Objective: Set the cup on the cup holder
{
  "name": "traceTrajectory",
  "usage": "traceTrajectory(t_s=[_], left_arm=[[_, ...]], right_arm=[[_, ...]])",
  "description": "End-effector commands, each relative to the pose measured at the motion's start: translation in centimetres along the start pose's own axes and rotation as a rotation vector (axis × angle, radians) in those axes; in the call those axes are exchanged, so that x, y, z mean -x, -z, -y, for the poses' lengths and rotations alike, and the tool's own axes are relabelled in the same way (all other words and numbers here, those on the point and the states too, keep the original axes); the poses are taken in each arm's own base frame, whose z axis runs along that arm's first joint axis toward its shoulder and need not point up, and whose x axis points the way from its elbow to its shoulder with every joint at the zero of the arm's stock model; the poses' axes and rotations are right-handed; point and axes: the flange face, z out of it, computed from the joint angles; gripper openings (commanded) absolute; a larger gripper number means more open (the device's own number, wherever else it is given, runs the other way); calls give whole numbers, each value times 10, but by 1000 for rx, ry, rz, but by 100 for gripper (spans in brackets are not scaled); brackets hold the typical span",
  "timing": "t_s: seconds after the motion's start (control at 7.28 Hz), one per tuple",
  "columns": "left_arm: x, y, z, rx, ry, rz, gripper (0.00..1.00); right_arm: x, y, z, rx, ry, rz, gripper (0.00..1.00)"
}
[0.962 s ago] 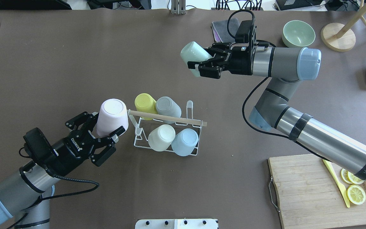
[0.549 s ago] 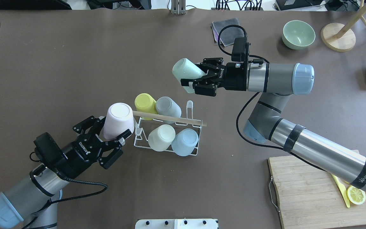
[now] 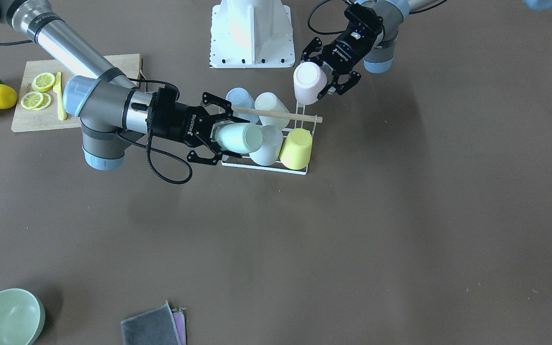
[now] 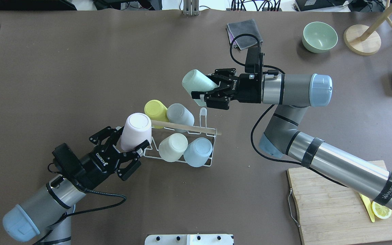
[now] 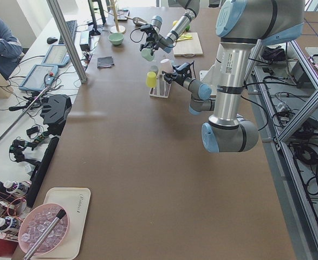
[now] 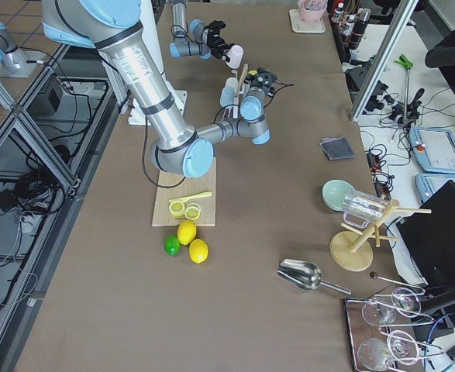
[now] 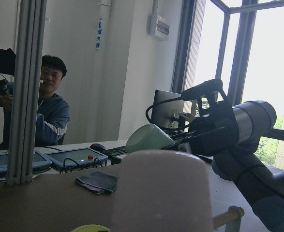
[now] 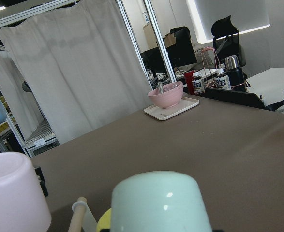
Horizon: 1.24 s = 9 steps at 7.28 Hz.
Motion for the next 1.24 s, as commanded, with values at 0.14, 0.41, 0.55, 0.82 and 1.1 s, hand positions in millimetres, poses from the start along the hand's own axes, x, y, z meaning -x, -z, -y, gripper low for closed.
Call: traceTrajectory(t_s=[0.14,0.41,0.55,0.82,1.1], left_arm=[[1,-4,-7,9,-11,6,32],[6,-5,-7,1,-12,34,32],[8,-6,-7,-4,-13,52,32],[7,-8,-15,9,-18,53,32],[-1,-19,-25,22,-24,55,31]], right_arm=[[9,-12,-7,-19,-12,-10,0],[18,-16,-19,-11,-25,3,0],[20,-15,-24,-6,-28,6,0],[20,-6,-28,-20,-22,16,0],[19,6,-35,-37,-13,29,0]])
